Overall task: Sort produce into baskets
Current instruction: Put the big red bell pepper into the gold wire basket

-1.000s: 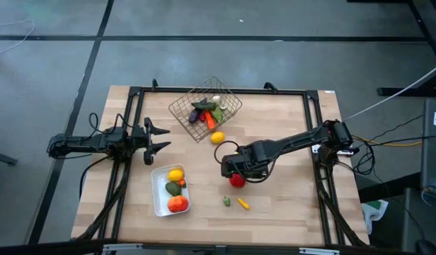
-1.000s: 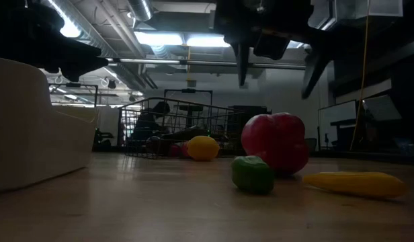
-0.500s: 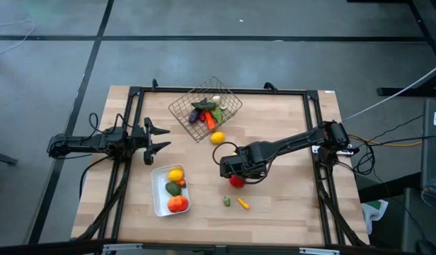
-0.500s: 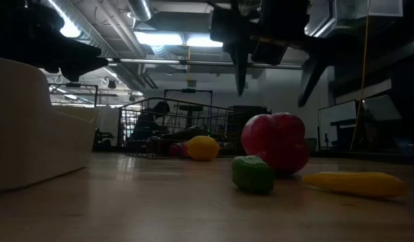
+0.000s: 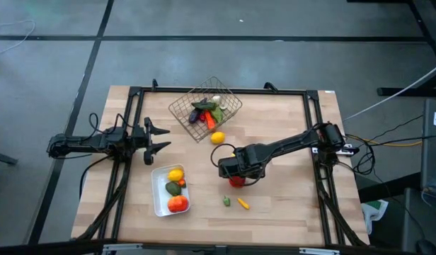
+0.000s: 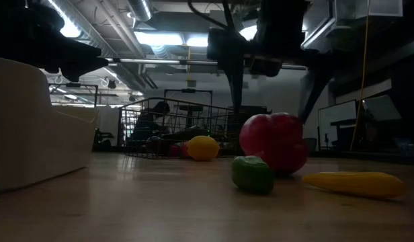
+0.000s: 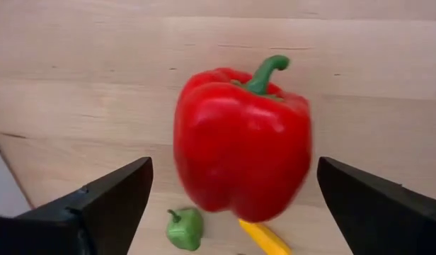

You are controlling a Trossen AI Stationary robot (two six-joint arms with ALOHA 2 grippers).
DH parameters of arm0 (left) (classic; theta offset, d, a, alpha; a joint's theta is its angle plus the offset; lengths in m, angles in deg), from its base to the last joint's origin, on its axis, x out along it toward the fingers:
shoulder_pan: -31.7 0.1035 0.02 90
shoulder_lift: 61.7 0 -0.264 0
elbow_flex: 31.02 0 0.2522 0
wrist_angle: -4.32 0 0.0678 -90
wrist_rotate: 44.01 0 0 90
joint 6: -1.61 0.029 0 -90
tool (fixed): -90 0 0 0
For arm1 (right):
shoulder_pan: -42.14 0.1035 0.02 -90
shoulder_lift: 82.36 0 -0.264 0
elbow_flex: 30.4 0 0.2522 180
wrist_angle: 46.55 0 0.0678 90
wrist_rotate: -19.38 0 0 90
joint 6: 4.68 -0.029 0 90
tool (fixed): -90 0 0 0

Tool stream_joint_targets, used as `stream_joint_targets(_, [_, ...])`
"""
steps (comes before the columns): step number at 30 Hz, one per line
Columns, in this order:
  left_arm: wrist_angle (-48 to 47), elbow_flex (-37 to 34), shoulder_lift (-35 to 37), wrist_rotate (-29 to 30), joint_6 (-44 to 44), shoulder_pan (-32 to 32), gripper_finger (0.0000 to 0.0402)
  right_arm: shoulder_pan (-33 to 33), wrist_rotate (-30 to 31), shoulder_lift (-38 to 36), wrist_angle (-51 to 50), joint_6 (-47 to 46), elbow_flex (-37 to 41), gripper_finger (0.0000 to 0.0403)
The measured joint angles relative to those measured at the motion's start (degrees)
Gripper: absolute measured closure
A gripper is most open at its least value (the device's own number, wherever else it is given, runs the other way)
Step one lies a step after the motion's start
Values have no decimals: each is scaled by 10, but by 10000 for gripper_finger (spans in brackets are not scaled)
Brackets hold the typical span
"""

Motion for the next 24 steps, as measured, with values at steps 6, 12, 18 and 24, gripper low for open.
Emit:
stream_joint_targets(6, [0,0,0,0,0,0,180,0,-3,10,2,0,-1,4])
stream_joint_targets(12, [0,0,0,0,0,0,180,-11,-1,23,6,3,0,3])
stream_joint_targets(18, [0,0,0,0,0,0,180,-21,-7,48,16,15,0,3])
stream_joint_targets(24, [0,0,0,0,0,0,180,-19,-13,56,19,17,0,3])
